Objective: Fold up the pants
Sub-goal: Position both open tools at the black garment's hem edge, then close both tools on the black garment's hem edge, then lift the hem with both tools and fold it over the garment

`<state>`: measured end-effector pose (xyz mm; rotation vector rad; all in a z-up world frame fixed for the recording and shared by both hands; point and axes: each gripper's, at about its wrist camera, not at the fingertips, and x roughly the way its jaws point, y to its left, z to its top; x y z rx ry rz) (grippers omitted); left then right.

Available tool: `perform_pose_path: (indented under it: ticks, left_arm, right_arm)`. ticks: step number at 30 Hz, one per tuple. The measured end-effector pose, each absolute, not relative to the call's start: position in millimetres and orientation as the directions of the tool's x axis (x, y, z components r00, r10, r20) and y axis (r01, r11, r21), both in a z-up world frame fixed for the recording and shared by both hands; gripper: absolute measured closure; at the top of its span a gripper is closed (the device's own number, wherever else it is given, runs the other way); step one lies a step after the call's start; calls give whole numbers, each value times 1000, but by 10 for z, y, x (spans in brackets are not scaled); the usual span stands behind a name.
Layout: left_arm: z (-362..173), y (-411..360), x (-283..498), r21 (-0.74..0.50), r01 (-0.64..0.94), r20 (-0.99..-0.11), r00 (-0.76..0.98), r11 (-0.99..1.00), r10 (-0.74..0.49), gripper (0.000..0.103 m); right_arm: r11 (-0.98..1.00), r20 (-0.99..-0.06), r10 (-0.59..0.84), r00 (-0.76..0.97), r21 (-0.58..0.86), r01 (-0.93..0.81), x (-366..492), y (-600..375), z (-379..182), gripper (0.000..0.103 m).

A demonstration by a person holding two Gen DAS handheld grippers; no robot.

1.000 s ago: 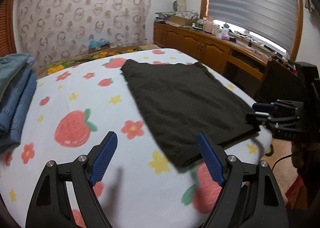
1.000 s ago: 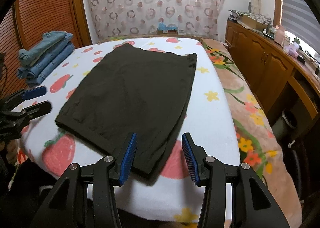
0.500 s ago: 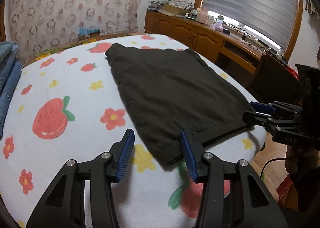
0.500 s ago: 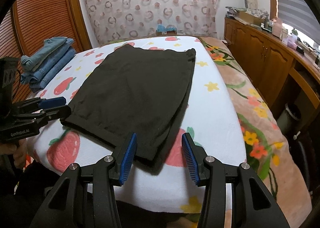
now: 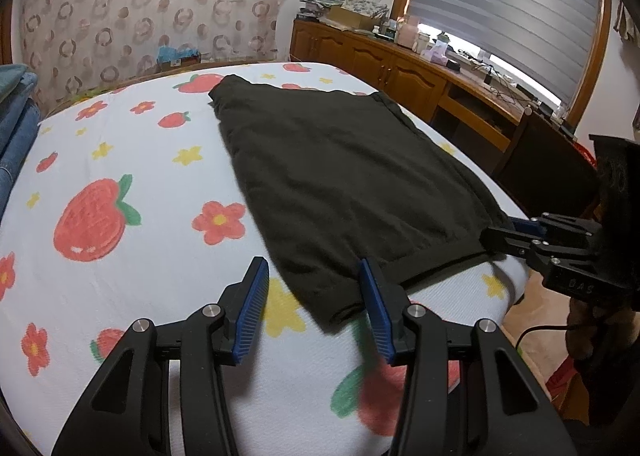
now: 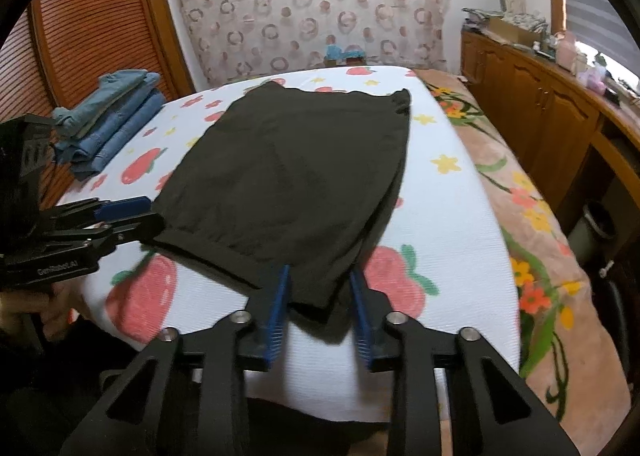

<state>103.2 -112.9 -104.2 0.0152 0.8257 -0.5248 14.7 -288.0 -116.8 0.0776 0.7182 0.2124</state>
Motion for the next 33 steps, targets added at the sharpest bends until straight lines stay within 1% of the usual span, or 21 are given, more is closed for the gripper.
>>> perform_pose_path:
  ticks: [1,3,6,8,10,12,13,14,20,27,33]
  left_arm:
    - [-1042,-1133,1025,-196,454,-702,554,869,-447,56]
    - [-1042,-1138,1010,-205,450,-699,554,869,-452,57]
    - [-1042,-1143,982,-214,449,-696,553,867,-458,60]
    - [-1042,-1150,957,-226,456,-693,546,861,-471,67]
    - [-1046,-1159,948,-231,461,-690,543,857,-478,71]
    - [-1040,-1180,928,-233,468,-684,544,852,-486,79]
    - [-1023,-1199,908,-222,477,-679,550,850,-486,87]
    - [-999,-1204,897,-208,479,-676,560,853,-479,91]
    - [-700,-1115,824,-219,504,-606,601,836,-521,93]
    - [-130,-985,785,-215,525,-516,655,823,-553,93]
    - [463,-861,749,-163,530,-424,723,832,-545,93]
  right_arm:
    - [974,-643,226,732,148,-170,152,-2885,-1174,81]
    - [971,-638,239,732,162,-175,159,-2888,-1184,84]
    - [971,-635,238,736,164,-173,169,-2875,-1205,86]
    - [971,-632,240,737,168,-172,179,-2880,-1218,87]
    - [970,-630,241,739,172,-170,171,-2848,-1226,89]
    - [969,-625,247,740,178,-173,168,-2838,-1230,91]
    - [968,-622,252,742,181,-177,165,-2831,-1232,92]
    - [966,-618,258,743,184,-183,167,-2834,-1231,93]
    - [942,-557,331,761,245,-230,162,-2898,-1054,94]
    - [935,-462,353,814,206,-289,73,-2839,-559,95]
    - [929,-359,370,857,146,-340,2,-2722,-23,95]
